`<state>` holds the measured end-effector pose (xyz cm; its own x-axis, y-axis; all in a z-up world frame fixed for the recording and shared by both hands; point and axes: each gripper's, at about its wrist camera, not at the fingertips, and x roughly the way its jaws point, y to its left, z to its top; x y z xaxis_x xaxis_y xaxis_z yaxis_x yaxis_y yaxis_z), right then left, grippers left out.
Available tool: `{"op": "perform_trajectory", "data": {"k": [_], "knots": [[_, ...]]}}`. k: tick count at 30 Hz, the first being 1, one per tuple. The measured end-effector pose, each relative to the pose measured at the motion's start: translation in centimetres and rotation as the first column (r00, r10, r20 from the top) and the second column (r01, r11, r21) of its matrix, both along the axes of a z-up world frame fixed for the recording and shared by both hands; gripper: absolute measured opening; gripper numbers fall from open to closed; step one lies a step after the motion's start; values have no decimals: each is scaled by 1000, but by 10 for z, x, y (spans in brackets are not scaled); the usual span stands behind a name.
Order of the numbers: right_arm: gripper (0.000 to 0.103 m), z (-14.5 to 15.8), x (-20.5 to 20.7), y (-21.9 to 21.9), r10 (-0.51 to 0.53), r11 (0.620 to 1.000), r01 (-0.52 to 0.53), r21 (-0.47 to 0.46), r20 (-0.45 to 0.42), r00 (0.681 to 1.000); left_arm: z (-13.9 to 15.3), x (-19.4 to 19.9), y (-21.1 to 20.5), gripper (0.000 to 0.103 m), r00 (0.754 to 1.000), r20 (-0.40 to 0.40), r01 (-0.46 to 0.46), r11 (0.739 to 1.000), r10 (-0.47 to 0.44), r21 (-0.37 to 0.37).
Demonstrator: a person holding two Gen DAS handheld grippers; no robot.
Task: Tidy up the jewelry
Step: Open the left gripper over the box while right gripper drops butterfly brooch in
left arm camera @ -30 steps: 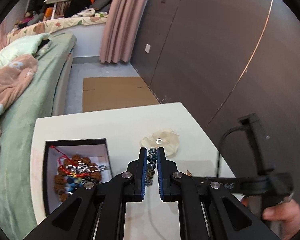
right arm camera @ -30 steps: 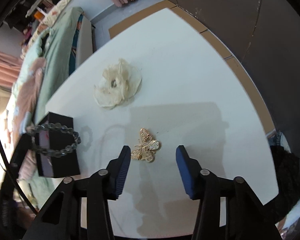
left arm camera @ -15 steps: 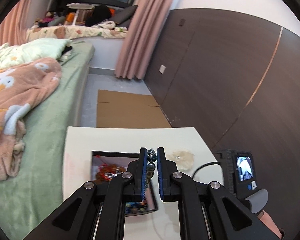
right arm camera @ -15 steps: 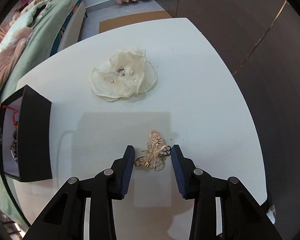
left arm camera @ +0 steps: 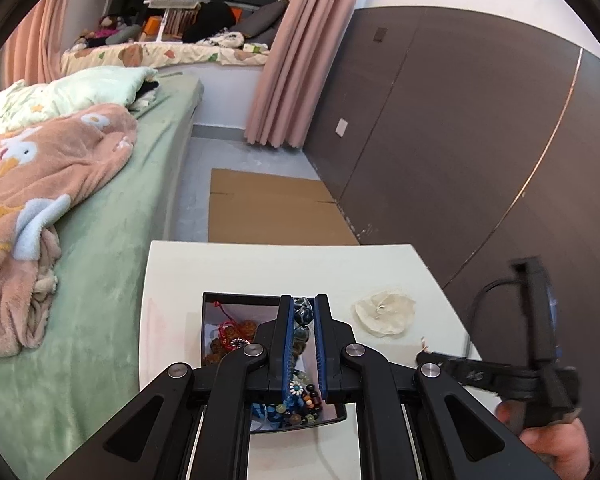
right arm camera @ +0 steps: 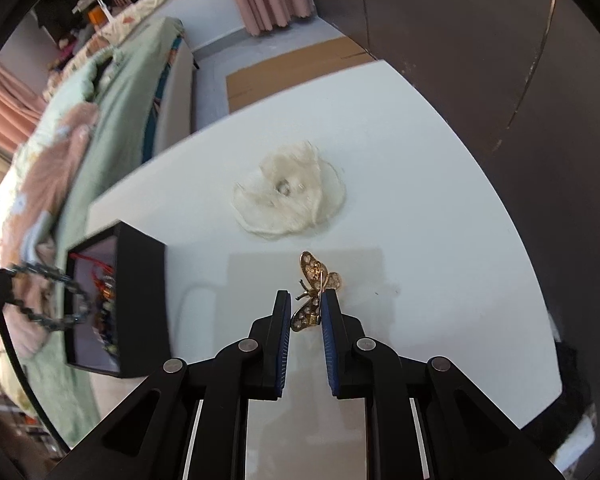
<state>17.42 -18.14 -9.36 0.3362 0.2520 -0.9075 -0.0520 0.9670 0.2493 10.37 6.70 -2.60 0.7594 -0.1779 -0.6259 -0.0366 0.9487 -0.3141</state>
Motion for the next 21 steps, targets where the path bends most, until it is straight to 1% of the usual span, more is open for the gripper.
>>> {"op": "perform_trajectory", "data": {"k": [3,4,5,8,11,13,15,17,20,21], "knots": [[17,9,5,3,12,997,-13,72,14,1000,-7,6,2,10,1000,-24,-12,1000,11,-23],[17,10,4,2,19,994,-20,109,11,1000,-8,8,2,10,1000,-29,-11,1000,10,-29],[17,11,5,0,26,988,-26,155,3,1000,-9,9,2,10,999,-35,-11,999,10,-34],[17,11,7,0,50,968,-46,248,-9,999,-9,11,2,10,999,-37,-8,998,6,-57],[17,13,7,7,65,953,-61,298,-4,998,-9,13,2,11,999,-37,2,997,-5,-78],[17,13,9,14,71,945,-67,319,-2,997,-11,15,1,12,999,-52,11,996,-15,-89],[17,14,9,17,75,936,-71,344,2,997,-13,18,-1,25,997,-71,24,995,-31,-101],[17,17,7,16,77,929,-76,362,13,997,-14,18,-1,51,997,-74,29,994,-37,-108],[17,24,2,17,93,916,-104,387,48,995,-9,13,2,67,998,-48,23,994,-28,-105],[17,28,1,21,104,911,-122,395,67,992,-7,13,3,70,999,-44,22,995,-27,-102]]}}
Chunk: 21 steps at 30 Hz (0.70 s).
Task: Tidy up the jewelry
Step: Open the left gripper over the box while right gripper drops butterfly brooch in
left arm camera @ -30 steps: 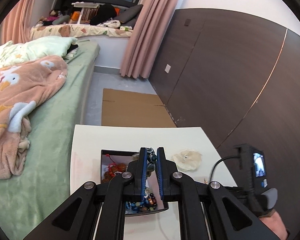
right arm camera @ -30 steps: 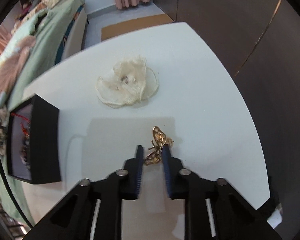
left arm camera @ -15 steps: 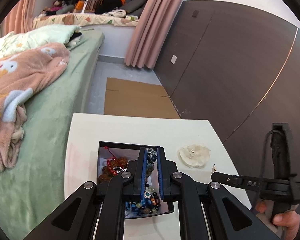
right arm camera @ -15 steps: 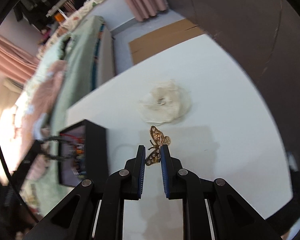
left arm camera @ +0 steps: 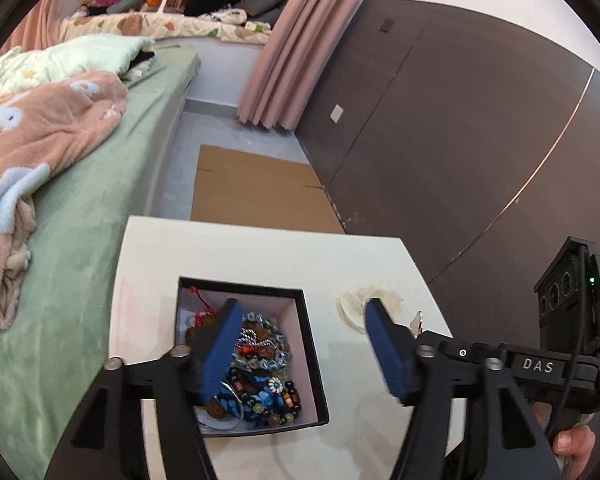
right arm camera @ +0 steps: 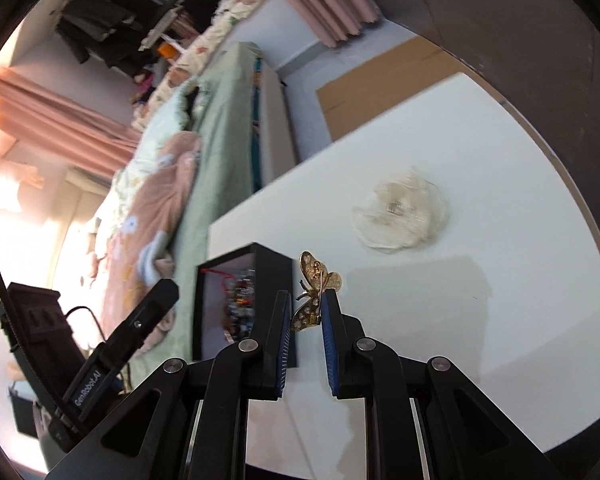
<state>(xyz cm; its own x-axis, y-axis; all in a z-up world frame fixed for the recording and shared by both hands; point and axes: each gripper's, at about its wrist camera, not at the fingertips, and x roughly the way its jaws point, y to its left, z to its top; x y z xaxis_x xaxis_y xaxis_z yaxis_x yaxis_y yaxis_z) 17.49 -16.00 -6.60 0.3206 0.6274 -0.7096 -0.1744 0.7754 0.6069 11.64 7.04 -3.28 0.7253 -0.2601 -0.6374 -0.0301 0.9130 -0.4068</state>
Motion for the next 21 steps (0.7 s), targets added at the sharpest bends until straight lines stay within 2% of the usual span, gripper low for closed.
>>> {"op": "perform_trajectory", "data": {"k": [2,3,12,15,17,18,19,21], "knots": [[17,4,-2,7,20,1000,-21,16,29,999,2,-1,7,80,1000,5,-20,1000,20,-1],[17,6,-3,12,32,999,-33,25,38,999,1,-2,10,82,1000,3,-29,1000,29,-8],[17,17,-6,62,117,984,-131,122,120,986,0,-4,45,82,991,-32,-130,990,128,-58],[20,13,-2,77,135,977,-153,151,118,984,-4,-5,57,82,986,-50,-166,983,162,-82],[43,12,-2,81,152,977,-167,133,114,982,-6,-4,62,82,983,-64,-179,979,173,-99],[63,14,-4,81,149,982,-162,99,121,981,-7,-4,63,82,982,-66,-183,978,177,-103],[76,17,-6,77,133,987,-144,72,136,982,-7,-4,62,82,982,-67,-183,978,177,-101],[83,24,-9,68,102,993,-112,48,169,980,-7,-3,58,82,983,-66,-174,980,169,-94]]}}
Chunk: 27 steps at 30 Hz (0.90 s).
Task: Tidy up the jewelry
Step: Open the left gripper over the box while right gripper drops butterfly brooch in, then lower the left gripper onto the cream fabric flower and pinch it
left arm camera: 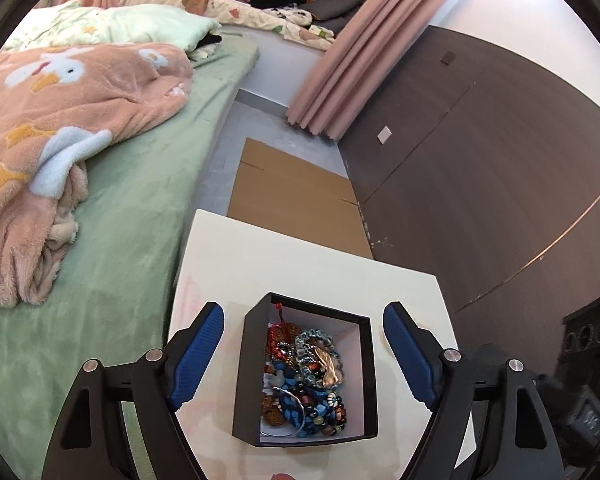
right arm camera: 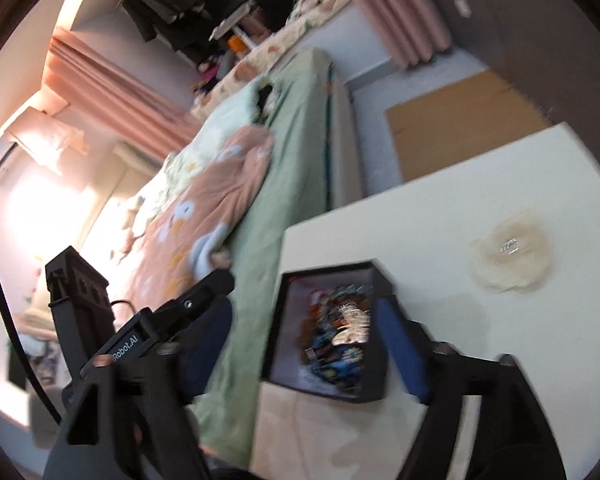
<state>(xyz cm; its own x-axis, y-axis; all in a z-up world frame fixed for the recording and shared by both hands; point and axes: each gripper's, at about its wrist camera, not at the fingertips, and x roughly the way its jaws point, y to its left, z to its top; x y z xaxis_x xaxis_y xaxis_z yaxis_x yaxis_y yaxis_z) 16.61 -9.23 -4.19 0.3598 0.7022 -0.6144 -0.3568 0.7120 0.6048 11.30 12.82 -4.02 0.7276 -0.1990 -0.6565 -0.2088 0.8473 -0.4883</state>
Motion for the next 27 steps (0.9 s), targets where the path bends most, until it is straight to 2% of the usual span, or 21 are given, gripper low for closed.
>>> {"op": "perform_trajectory", "data": {"k": [2,9,18,27], "knots": [[84,4,-1,-13,-23,1000,23,-6,18,1000,1,1,-6,82,1000,3,13,1000,-13,6],[84,1,3,-54,-117,993,117,-18,-15,993,6,4,-37,82,997,24,72,997,-72,24],[84,1,8,-117,-252,968,252,-11,-55,966,9,10,-85,82,986,41,161,985,-164,59],[84,-4,9,-157,-347,933,339,-121,-58,936,5,15,-123,82,969,58,231,966,-238,114]]}}
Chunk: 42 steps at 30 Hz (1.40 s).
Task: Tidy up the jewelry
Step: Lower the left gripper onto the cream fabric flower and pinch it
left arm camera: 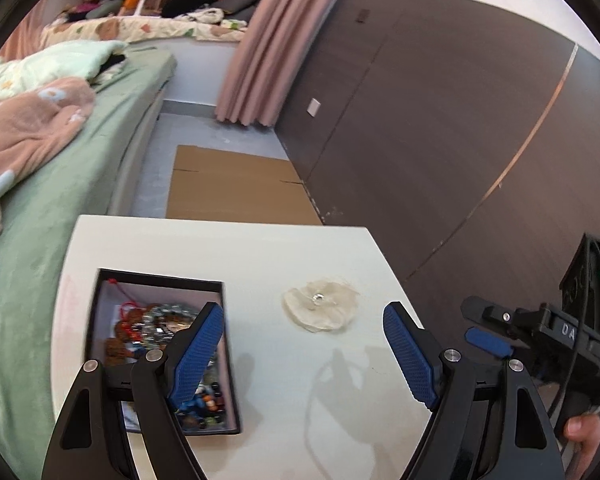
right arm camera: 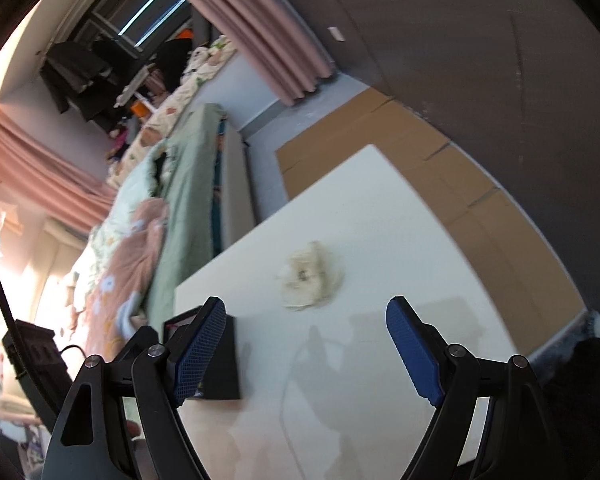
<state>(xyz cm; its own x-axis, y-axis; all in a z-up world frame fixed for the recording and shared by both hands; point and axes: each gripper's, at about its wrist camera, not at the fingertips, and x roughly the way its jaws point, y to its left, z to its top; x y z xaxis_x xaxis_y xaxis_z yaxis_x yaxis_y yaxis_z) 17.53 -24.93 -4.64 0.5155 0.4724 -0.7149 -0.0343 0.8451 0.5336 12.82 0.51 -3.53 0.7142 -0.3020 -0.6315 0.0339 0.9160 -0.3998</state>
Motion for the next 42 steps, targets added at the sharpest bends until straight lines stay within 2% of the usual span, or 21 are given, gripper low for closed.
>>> {"op": "perform_trajectory", "data": {"k": [8,10,14,20,24,28,31,33,34,36,38,41,42], "knots": [[84,-9,8,-25,-54,998,53,-41,-43,998,-10,15,-30,82,998,11,67,995,-68,76],[83,-11,12,-29,-63,997,61,-43,-53,997,-13,25,-36,82,997,-10,79,993,-78,86],[83,-15,20,-38,-84,996,83,-21,-82,993,-18,45,-46,75,993,-70,105,991,-99,83],[83,-20,30,-45,-119,992,123,26,-113,986,-32,70,-63,75,985,-144,109,990,-95,93],[83,-26,33,-56,-150,985,160,66,-145,978,-38,81,-77,74,981,-163,123,987,-105,105],[83,-29,35,-75,-208,973,222,70,-164,964,-42,91,-96,60,971,-199,162,977,-132,139],[83,-31,38,-86,-248,966,256,24,-181,952,-46,98,-110,60,965,-218,192,962,-149,194],[83,-32,40,-91,-254,963,266,37,-194,948,-52,104,-117,53,959,-242,205,954,-150,219],[83,-33,41,-93,-254,962,268,48,-201,946,-55,108,-119,46,956,-253,209,952,-150,224],[83,-33,41,-95,-255,962,269,46,-204,945,-64,114,-123,39,950,-279,213,942,-138,261],[83,-32,42,-93,-245,965,258,41,-201,948,-70,118,-123,14,945,-300,221,932,-131,287],[83,-31,42,-90,-226,970,239,46,-197,954,-73,117,-116,2,946,-303,209,934,-118,289],[83,-31,43,-89,-221,971,233,43,-196,955,-68,113,-111,2,951,-286,200,938,-116,282]]}}
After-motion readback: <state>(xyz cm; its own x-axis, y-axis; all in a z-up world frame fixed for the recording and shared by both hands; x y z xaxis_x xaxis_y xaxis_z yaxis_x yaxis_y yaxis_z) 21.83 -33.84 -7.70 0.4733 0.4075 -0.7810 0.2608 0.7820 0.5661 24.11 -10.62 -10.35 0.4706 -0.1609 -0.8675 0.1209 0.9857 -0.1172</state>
